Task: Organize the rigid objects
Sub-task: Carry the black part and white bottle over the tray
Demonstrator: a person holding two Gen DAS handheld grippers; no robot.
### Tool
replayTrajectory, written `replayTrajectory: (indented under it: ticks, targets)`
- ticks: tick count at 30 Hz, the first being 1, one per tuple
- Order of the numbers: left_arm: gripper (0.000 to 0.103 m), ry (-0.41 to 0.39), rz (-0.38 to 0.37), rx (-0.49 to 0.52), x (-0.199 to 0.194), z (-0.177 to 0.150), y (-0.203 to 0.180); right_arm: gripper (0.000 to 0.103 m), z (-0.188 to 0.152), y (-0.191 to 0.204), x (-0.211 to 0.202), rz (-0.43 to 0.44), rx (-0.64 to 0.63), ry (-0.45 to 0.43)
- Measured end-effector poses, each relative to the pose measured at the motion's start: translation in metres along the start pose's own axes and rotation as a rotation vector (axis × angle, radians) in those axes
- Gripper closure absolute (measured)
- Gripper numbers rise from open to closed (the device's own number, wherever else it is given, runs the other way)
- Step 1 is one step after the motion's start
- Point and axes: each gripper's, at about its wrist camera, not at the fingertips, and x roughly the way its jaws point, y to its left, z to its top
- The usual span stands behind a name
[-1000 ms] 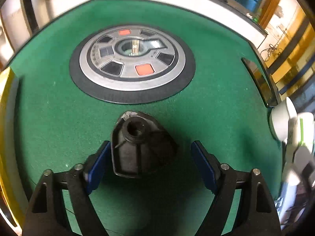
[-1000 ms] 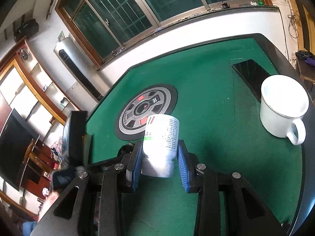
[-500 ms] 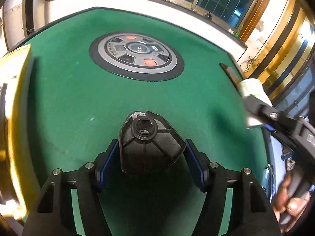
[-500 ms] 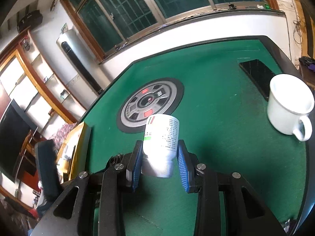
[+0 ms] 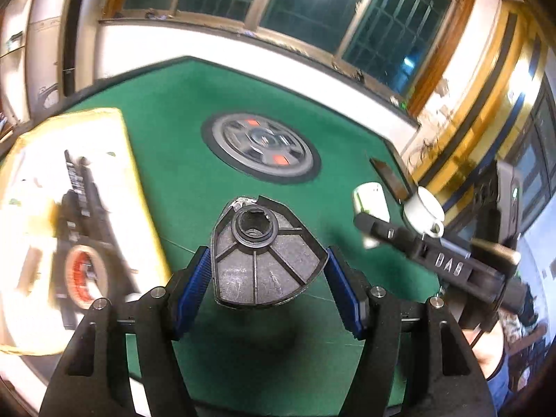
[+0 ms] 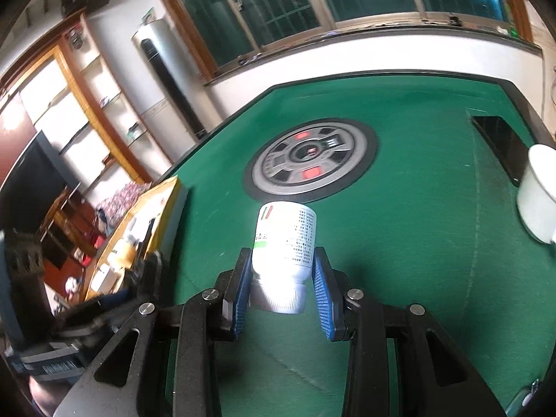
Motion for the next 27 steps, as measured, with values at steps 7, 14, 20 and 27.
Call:
replayTrajectory:
  ticks: [7,14,20,27]
  targets:
    - [0.038,-0.075,0.049,-0.057,-0.032,0.013,0.043,0.073,-0.001,0.046,0.012,0.068,-0.089,0.054]
    - [0.038,-0.100,0.104,-0.102,-0.048,0.019,0.086,0.073,0.007,0.102,0.032,0.158,-0.188,0.110]
    - [0.038,-0.102,0.146,-0.112,-0.055,0.025,0.115,0.073,0.009,0.148,0.052,0.199,-0.269,0.147]
    - [0.038,-0.092,0.209,-0.105,-0.048,0.035,0.145,0.073,0.019,0.186,0.086,0.209,-0.325,0.202]
